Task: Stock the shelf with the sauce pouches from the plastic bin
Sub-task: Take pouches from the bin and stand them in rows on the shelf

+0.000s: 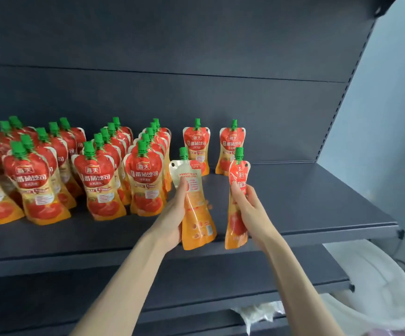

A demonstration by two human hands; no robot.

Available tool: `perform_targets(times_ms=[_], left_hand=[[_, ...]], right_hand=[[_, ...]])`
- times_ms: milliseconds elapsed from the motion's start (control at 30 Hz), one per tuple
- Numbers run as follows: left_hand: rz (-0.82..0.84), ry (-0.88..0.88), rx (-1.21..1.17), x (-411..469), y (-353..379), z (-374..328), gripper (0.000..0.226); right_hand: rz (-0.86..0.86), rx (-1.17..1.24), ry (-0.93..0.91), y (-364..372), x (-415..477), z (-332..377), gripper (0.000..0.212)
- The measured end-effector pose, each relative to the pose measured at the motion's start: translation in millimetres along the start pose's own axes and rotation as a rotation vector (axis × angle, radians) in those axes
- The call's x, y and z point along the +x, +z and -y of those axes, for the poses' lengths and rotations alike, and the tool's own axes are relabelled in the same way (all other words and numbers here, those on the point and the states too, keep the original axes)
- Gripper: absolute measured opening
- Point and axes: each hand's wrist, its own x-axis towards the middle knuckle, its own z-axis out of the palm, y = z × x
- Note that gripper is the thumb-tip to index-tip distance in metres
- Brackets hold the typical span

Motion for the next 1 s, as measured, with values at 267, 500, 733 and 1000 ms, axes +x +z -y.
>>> perform_targets(times_ms=[267,500,733,1000], left_hand=[[-0.024,0.022,0.201,56.9,-0.5,-4.0,0.058],[0.014,0.107,0.224,105.7,6.1,-1.9,0.081],[-0.388,0.350,0.381,155.5,14.1,0.4,0.061],[-0.496,0.445,0.573,173.2,1.0,17.9,0.061]], right_hand=[[-0.061,0.126,0.033,-4.4,53.8,-4.4,0.039],[-0.125,0.162,-0.048,-16.4,103.5,-8.7,0.025],[-0.121,0.139,-0.152,-24.7,152.8,-14.0,0.021],[-0.112,0.069,-0.209,-27.6,174.1,-37.7,0.021]])
